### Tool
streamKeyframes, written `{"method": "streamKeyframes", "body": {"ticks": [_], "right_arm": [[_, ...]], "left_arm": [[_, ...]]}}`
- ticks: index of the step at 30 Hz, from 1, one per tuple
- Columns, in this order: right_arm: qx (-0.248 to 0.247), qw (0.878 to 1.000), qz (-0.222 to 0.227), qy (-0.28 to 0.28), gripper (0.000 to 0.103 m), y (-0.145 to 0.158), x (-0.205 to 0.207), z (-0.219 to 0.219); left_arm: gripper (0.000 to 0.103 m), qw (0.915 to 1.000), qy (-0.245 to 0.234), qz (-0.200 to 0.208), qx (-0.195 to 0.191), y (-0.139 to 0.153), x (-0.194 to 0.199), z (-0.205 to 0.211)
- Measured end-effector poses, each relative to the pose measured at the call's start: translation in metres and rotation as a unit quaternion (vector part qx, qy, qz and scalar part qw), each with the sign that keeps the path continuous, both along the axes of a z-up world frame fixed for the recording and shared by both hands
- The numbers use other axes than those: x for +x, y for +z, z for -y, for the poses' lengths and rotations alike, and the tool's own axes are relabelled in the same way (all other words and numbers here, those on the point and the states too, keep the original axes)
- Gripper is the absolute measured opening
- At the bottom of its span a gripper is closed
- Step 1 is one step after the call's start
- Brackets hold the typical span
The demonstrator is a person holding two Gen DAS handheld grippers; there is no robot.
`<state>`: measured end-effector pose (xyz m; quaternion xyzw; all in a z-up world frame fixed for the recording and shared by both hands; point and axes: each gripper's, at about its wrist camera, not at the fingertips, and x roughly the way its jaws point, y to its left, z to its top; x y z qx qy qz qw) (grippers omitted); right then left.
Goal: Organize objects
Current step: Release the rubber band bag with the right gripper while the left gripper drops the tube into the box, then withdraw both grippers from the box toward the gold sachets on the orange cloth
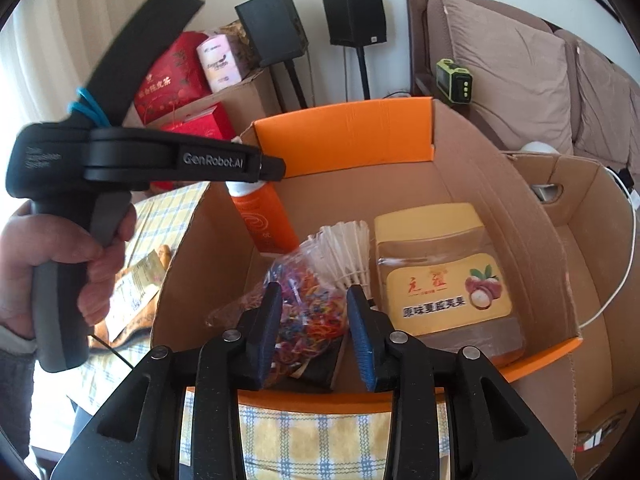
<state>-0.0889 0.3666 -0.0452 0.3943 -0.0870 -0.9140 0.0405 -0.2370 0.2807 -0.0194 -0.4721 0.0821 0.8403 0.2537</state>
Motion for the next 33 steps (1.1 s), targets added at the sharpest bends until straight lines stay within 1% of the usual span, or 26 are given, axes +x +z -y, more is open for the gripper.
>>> {"method": "streamKeyframes", "body": {"ticks": [1, 2, 5, 8, 9, 10, 12, 13, 14, 16, 18, 20, 21, 28, 31, 33], "right_arm": [[-0.001, 1.0, -0.003, -0.004, 0.036, 0.002, 0.001, -0.003], [-0.002, 1.0, -0.005, -0.007, 0.037, 0.005, 0.002, -0.005], [-0.003, 1.0, -0.014, -0.017, 0.04, 0.011, 0.003, -0.01], [-0.007, 0.999, -0.022, -0.026, 0.042, 0.015, 0.005, -0.015], [-0.008, 0.999, -0.023, -0.027, 0.044, 0.017, 0.004, -0.015], [-0.009, 0.999, -0.024, -0.028, 0.045, 0.018, 0.004, -0.016], [-0.01, 0.999, -0.025, -0.028, 0.056, 0.019, 0.003, -0.016], [-0.009, 0.999, -0.025, -0.028, 0.059, 0.02, 0.003, -0.015], [-0.009, 0.999, -0.026, -0.029, 0.063, 0.02, 0.004, -0.014], [-0.008, 0.999, -0.028, -0.028, 0.068, 0.022, 0.004, -0.012], [-0.006, 0.999, -0.03, -0.029, 0.074, 0.023, 0.006, -0.011], [-0.005, 0.999, -0.033, -0.03, 0.076, 0.025, 0.005, -0.009], [-0.005, 0.999, -0.033, -0.029, 0.077, 0.026, 0.004, -0.008], [-0.004, 0.999, -0.037, -0.021, 0.079, 0.033, 0.003, 0.004], [-0.003, 0.999, -0.038, -0.014, 0.08, 0.035, 0.003, 0.011], [-0.004, 0.999, -0.039, -0.01, 0.084, 0.037, 0.003, 0.016]], "left_arm": [[0.041, 0.9999, 0.006, 0.002, 0.008, 0.001, -0.002, 0.002], [0.051, 0.9998, 0.01, 0.002, 0.015, 0.002, -0.004, 0.005], [0.066, 0.9993, 0.02, -0.003, 0.033, 0.011, -0.004, 0.015], [0.069, 0.9988, 0.024, -0.01, 0.041, 0.02, -0.003, 0.027], [0.071, 0.9986, 0.024, -0.014, 0.046, 0.024, -0.001, 0.031], [0.075, 0.9983, 0.027, -0.018, 0.049, 0.027, 0.001, 0.036], [0.081, 0.9976, 0.031, -0.03, 0.055, 0.035, 0.006, 0.046], [0.087, 0.9973, 0.032, -0.035, 0.056, 0.039, 0.009, 0.05], [0.09, 0.997, 0.033, -0.041, 0.057, 0.042, 0.012, 0.055], [0.094, 0.9964, 0.036, -0.053, 0.056, 0.048, 0.018, 0.064], [0.095, 0.996, 0.037, -0.06, 0.054, 0.051, 0.024, 0.072], [0.1, 0.9958, 0.04, -0.062, 0.054, 0.052, 0.029, 0.081], [0.101, 0.9956, 0.041, -0.063, 0.055, 0.053, 0.031, 0.086], [0.102, 0.9945, 0.06, -0.069, 0.051, 0.05, 0.05, 0.121], [0.102, 0.9949, 0.056, -0.065, 0.054, 0.046, 0.056, 0.136], [0.102, 0.9946, 0.062, -0.063, 0.054, 0.044, 0.061, 0.145]]}}
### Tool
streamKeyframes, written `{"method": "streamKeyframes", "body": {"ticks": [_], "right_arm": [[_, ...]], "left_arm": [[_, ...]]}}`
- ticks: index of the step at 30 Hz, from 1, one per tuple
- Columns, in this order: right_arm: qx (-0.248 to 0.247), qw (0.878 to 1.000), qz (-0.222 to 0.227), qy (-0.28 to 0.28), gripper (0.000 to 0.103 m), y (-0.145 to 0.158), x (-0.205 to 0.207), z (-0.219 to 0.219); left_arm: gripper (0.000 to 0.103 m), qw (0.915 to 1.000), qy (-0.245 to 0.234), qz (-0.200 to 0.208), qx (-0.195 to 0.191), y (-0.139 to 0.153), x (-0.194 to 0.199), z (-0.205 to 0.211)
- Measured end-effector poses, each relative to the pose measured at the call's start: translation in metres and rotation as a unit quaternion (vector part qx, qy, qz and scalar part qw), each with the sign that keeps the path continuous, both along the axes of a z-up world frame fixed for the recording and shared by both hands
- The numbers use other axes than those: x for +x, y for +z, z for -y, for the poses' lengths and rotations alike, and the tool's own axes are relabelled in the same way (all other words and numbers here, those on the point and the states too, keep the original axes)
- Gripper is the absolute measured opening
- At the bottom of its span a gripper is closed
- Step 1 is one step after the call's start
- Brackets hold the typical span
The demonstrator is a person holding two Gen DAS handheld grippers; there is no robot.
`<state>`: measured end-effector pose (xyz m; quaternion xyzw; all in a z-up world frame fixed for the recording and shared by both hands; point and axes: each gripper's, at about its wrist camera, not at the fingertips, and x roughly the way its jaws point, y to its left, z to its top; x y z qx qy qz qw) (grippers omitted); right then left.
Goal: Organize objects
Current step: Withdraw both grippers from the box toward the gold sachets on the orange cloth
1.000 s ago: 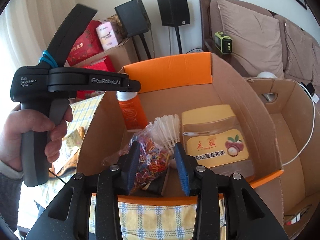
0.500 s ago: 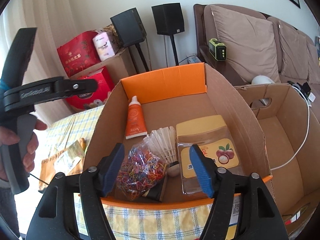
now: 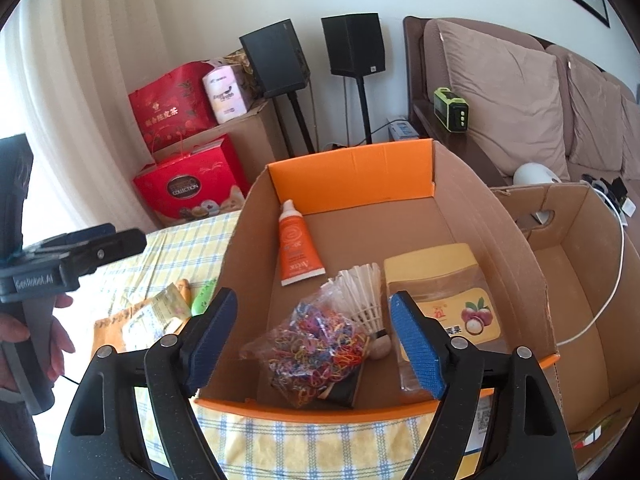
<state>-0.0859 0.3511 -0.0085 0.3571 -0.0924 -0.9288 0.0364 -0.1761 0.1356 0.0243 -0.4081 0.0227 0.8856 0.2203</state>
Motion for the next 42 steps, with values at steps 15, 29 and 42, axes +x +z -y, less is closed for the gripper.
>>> {"method": "streamKeyframes", "body": {"ticks": [15, 29, 42], "right_arm": [[0.005, 0.999, -0.004, 0.048, 0.089, 0.01, -0.005, 0.046], [0.01, 0.996, -0.001, 0.094, 0.089, 0.009, -0.009, 0.103], [0.021, 0.991, 0.008, 0.129, 0.089, 0.0, -0.017, 0.151]], "left_arm": [[0.103, 0.9978, 0.061, 0.024, 0.012, -0.021, 0.021, 0.086], [0.103, 0.9931, 0.114, 0.028, 0.009, -0.04, 0.041, 0.146], [0.103, 0.9888, 0.149, 0.007, -0.012, -0.045, 0.058, 0.175]]}}
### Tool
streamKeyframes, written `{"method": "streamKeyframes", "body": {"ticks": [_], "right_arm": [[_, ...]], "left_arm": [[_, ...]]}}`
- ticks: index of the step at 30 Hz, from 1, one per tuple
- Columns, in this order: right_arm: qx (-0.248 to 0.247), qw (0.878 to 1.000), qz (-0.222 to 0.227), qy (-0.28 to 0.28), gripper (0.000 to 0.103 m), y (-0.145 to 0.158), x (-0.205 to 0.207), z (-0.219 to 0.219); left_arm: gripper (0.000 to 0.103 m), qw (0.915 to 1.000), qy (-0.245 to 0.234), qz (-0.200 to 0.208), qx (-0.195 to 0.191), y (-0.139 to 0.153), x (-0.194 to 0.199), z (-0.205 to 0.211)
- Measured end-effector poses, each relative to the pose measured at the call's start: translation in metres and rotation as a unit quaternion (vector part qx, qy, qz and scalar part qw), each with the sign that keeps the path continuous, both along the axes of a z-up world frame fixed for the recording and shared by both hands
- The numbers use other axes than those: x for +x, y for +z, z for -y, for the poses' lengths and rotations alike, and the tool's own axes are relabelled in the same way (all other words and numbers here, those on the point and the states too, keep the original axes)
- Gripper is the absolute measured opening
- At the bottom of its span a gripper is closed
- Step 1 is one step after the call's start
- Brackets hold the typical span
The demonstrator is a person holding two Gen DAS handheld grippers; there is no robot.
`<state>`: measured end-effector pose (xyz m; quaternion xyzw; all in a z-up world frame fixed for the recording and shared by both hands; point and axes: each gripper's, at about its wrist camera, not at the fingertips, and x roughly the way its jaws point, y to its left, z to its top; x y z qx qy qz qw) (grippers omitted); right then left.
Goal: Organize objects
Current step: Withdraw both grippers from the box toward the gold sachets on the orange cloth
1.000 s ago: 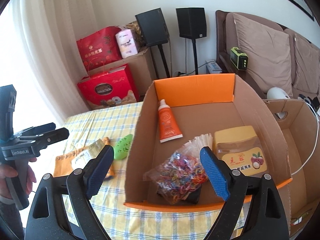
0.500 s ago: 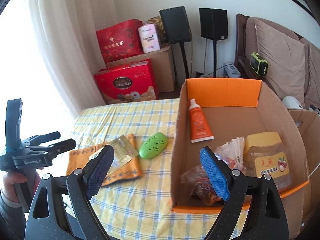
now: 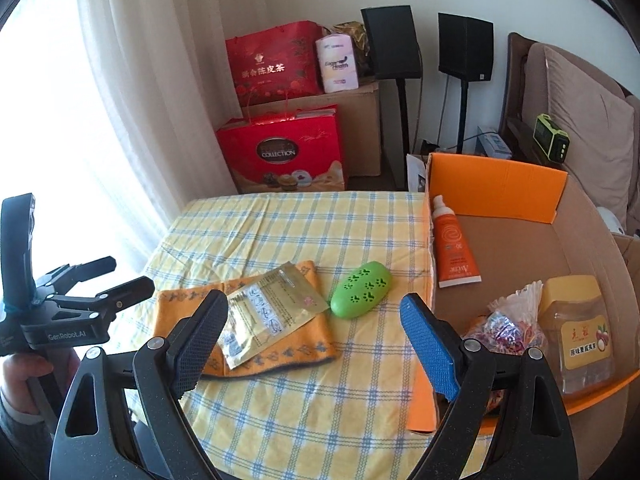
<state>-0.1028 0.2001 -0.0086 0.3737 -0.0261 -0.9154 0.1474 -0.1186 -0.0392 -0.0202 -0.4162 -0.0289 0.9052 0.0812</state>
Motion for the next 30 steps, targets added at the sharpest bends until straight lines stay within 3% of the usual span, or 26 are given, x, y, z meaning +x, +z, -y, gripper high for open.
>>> {"method": "streamKeyframes", "body": {"ticks": [16, 19, 24, 30], "right_arm": [[0.015, 0.999, 0.037, 0.015, 0.089, -0.034, -0.02, 0.036], [0.015, 0.998, 0.051, 0.016, 0.082, -0.044, -0.027, 0.039], [-0.008, 0.996, 0.085, 0.013, 0.059, -0.062, -0.042, 0.04], [-0.031, 0.994, 0.107, -0.003, 0.051, -0.076, -0.056, 0.033]], "left_arm": [[0.103, 0.9993, -0.002, 0.026, 0.028, -0.024, -0.005, 0.012], [0.102, 0.9989, -0.005, 0.033, 0.032, -0.031, -0.008, 0.011], [0.094, 0.9983, -0.018, 0.043, 0.036, -0.041, -0.011, 0.004], [0.075, 0.9972, -0.03, 0.059, 0.035, -0.053, -0.021, -0.006]]}}
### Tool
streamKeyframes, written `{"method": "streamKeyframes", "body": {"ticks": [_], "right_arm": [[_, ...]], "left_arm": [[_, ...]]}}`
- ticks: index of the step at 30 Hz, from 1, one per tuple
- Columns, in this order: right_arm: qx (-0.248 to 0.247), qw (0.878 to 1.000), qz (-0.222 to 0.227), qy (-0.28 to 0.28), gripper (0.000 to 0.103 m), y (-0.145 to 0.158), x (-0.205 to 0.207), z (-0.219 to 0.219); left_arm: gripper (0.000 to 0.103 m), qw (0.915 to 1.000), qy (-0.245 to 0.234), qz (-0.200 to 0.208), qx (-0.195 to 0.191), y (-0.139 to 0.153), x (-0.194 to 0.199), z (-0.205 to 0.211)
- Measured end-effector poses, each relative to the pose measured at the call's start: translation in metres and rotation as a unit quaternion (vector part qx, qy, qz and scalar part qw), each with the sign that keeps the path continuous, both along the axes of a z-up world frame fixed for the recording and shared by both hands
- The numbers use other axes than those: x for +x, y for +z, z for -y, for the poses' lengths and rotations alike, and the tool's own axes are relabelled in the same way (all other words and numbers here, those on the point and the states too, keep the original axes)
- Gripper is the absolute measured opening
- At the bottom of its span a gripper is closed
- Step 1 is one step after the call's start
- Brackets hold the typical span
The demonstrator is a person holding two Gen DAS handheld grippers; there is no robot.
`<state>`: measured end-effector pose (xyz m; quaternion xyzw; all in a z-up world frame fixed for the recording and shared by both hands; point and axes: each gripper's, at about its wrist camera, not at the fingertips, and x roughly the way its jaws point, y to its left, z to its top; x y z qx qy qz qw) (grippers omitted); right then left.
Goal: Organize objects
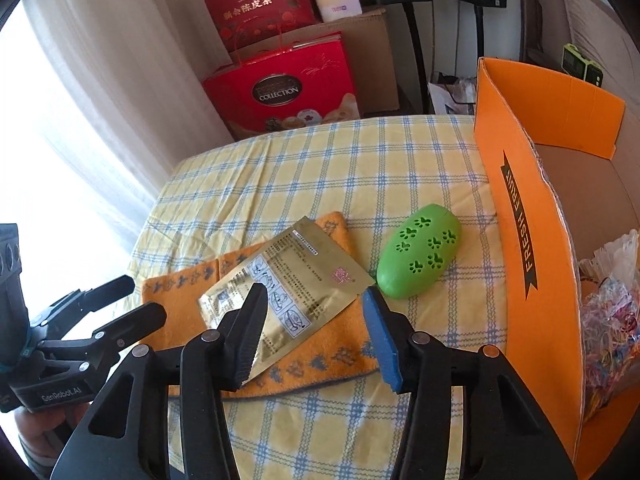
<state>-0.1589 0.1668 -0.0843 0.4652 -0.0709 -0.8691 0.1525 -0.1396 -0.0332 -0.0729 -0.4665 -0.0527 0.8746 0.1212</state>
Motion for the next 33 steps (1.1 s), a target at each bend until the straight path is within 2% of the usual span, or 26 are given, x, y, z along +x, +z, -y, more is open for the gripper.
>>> {"method": "streamKeyframes", "body": {"ticks": [4, 8, 10, 19, 26, 28, 33], "right_arm": [[0.007, 1.0, 0.005, -0.005, 0.051, -0.005, -0.006, -0.001], [-0.02, 0.999, 0.023, -0.017, 0.048, -0.015, -0.015, -0.007], [-0.035, 0.999, 0.034, -0.024, 0.046, -0.02, -0.018, -0.009], [-0.064, 0.996, 0.042, -0.04, 0.045, -0.03, -0.025, -0.017], [-0.094, 0.995, 0.025, -0.014, 0.044, -0.023, -0.025, -0.009], [-0.105, 0.994, 0.034, 0.0, 0.044, -0.027, -0.029, -0.002], [-0.092, 0.995, 0.043, -0.006, 0.043, -0.024, -0.022, 0.004]], "left_arm": [[0.07, 0.9999, -0.01, 0.008, 0.004, -0.006, -0.006, -0.009], [0.056, 0.9993, -0.03, 0.021, 0.007, -0.014, -0.012, -0.02], [0.054, 0.9988, -0.039, 0.028, 0.006, -0.018, -0.014, -0.025], [0.054, 0.9972, -0.062, 0.042, 0.008, -0.031, -0.022, -0.038], [0.054, 0.9959, -0.07, 0.049, 0.029, -0.031, -0.028, -0.033], [0.054, 0.9955, -0.071, 0.051, 0.035, -0.031, -0.029, -0.031], [0.054, 0.9955, -0.06, 0.055, 0.048, -0.029, -0.03, -0.022]]}}
